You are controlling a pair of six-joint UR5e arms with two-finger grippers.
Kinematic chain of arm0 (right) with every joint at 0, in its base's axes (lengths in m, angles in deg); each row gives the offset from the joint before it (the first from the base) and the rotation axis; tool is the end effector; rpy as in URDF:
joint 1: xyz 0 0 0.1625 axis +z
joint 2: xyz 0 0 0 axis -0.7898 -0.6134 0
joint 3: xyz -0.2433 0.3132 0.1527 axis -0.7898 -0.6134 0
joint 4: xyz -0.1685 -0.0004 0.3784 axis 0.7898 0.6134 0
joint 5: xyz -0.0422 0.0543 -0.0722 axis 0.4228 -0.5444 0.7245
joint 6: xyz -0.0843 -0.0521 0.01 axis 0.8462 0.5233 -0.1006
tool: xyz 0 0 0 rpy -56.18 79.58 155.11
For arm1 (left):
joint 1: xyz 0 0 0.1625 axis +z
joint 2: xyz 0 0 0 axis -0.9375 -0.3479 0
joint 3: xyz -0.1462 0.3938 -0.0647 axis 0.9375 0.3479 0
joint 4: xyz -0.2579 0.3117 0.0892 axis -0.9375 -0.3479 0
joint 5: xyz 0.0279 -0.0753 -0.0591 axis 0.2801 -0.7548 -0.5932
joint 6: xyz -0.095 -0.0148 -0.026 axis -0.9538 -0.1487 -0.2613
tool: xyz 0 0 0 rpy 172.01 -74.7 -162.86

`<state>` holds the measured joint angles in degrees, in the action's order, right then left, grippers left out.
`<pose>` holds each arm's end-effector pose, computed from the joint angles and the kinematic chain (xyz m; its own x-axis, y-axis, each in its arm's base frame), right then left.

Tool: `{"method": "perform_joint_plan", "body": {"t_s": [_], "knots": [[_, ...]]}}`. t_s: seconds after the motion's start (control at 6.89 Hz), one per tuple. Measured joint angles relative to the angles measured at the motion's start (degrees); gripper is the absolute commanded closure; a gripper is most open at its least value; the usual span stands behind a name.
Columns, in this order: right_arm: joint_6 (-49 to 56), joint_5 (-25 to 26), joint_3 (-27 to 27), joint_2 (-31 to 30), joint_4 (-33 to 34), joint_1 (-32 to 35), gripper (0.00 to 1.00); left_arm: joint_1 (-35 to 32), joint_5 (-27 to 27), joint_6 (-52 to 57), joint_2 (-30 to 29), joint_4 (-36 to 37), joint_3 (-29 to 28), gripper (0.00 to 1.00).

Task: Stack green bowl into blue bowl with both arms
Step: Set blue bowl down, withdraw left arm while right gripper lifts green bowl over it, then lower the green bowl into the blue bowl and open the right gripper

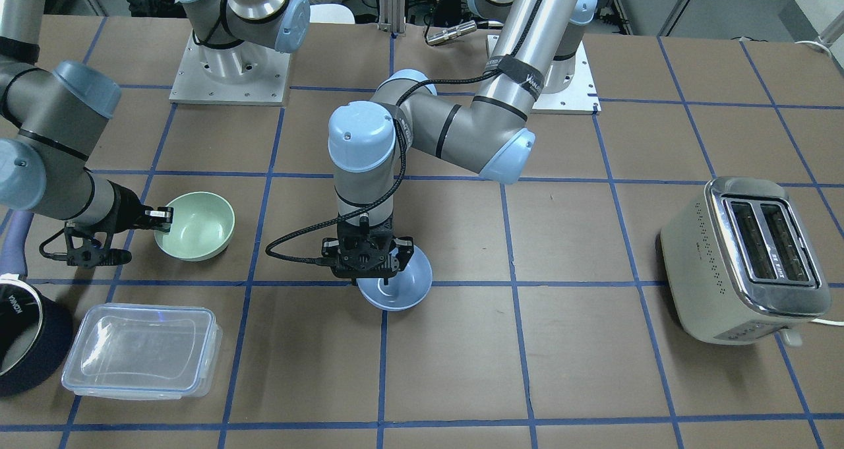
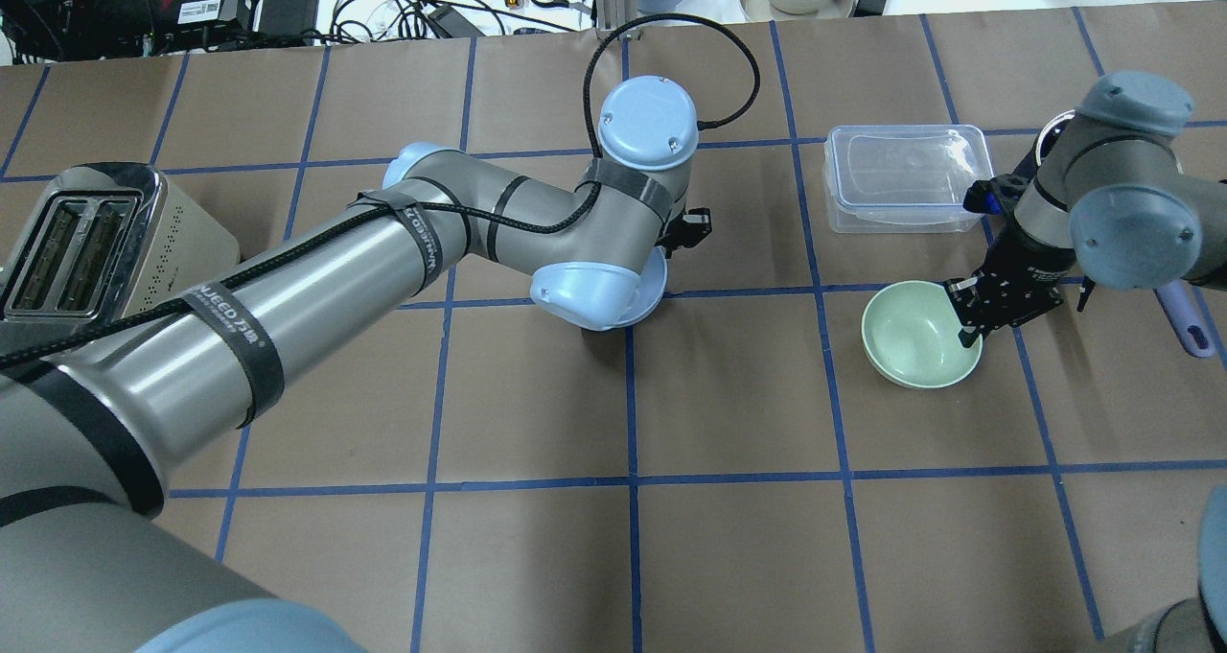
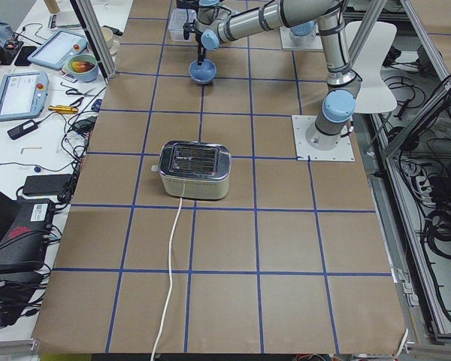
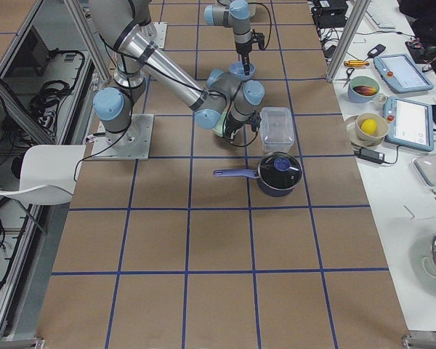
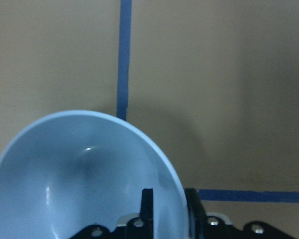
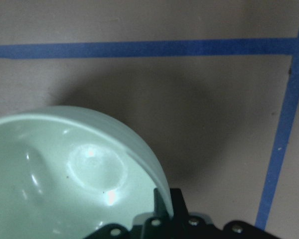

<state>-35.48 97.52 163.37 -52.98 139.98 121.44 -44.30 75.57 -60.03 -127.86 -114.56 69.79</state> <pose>-0.0516 -0.5175 0.2185 -0.9932 0.0312 -0.1125 0.0000 0.9636 0.2672 -0.3831 -0.5532 0.2555 -0.9999 -0.0128 0.0112 -0.0149 0.9772 -0.2120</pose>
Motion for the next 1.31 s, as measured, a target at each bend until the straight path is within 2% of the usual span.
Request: {"method": "perform_joint_plan", "body": {"t_s": [0.15,0.29,0.44,0.58,0.73,1.02,1.31], "knots": [[-0.92,-1.91,-4.39,-0.89,-5.52,0.29,1.0,4.75,-2.47,4.79,2.19,-1.85,-0.31,0.0],[-2.92,-5.08,-10.08,-1.23,-11.92,1.19,1.0,9.9,-5.54,10.21,5.14,-6.63,-1.04,0.0],[-6.19,-8.16,-14.31,-0.99,-15.89,3.39,1.0,13.53,-6.97,16.13,8.32,-12.6,-2.06,0.0],[-11.37,-10.09,-16.31,-0.53,-16.39,7.32,1.0,16.67,-7.45,21.57,11.89,-18.65,-3.35,0.0],[-17.8,-11.42,-17.03,0.14,-14.06,12.43,1.0,19.82,-7.7,25.98,15.49,-24.86,-4.8,0.0],[-30.82,-13.35,-17.28,3.67,-5.2,22.9,1.0,23.9,-7.78,30.93,21.91,-38.48,-6.78,0.0],[-38.26,-13.71,-17.26,7.15,-0.32,29.22,1.0,24.26,-7.31,29.13,25.46,-43.23,-6.37,0.0]]}}
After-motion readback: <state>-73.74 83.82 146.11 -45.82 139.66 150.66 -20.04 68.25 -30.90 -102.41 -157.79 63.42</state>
